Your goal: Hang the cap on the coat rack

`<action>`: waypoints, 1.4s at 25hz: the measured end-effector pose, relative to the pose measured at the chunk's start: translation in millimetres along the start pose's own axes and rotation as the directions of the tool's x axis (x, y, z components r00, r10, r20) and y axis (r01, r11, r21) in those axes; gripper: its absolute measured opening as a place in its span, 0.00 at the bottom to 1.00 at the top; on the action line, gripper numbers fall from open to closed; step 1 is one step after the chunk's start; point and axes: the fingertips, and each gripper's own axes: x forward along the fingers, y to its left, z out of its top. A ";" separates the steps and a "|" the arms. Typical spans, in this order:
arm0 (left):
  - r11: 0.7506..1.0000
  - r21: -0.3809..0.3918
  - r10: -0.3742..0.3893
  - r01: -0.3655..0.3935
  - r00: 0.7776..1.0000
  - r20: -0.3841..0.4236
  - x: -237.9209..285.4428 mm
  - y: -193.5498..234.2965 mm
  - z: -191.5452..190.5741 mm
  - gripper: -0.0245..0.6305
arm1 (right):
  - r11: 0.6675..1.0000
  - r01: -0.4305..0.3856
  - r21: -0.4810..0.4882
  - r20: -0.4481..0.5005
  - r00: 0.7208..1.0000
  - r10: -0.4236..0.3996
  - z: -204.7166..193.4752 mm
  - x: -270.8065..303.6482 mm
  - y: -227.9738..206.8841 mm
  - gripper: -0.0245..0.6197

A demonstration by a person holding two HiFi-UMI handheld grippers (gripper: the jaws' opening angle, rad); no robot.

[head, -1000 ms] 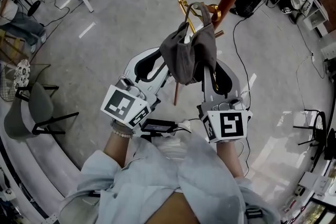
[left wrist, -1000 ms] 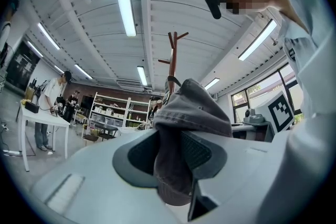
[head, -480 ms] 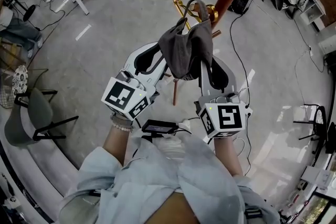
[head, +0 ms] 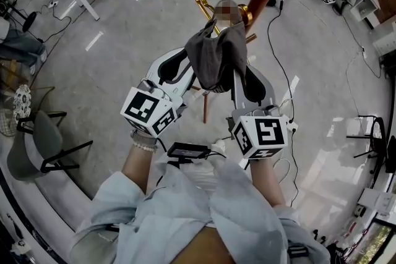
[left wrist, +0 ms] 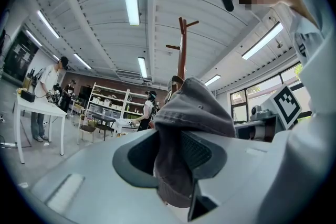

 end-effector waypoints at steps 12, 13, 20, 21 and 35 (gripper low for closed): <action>1.000 0.007 -0.020 0.020 0.999 -0.034 19.4 5.3 -13.5 0.22 | 0.999 0.032 0.039 -0.034 0.999 -0.030 -12.9 5.4 -10.3 0.12; 1.000 0.009 -0.023 0.024 0.999 -0.039 20.9 5.0 -14.8 0.22 | 0.998 0.035 0.048 -0.038 0.999 -0.034 -14.5 5.4 -11.8 0.12; 0.999 0.021 -0.040 0.042 0.996 -0.078 28.0 2.6 -25.6 0.22 | 0.994 0.056 0.090 -0.069 0.996 -0.050 -26.3 3.2 -19.1 0.12; 0.999 0.023 -0.042 0.044 0.996 -0.085 28.9 2.1 -27.7 0.22 | 0.995 0.060 0.075 -0.078 0.995 -0.054 -28.5 3.0 -19.8 0.12; 0.998 0.038 -0.047 0.053 0.989 -0.137 34.1 2.1 -42.7 0.22 | 0.983 0.104 -0.152 -0.111 0.986 -0.121 -39.8 4.3 -20.7 0.12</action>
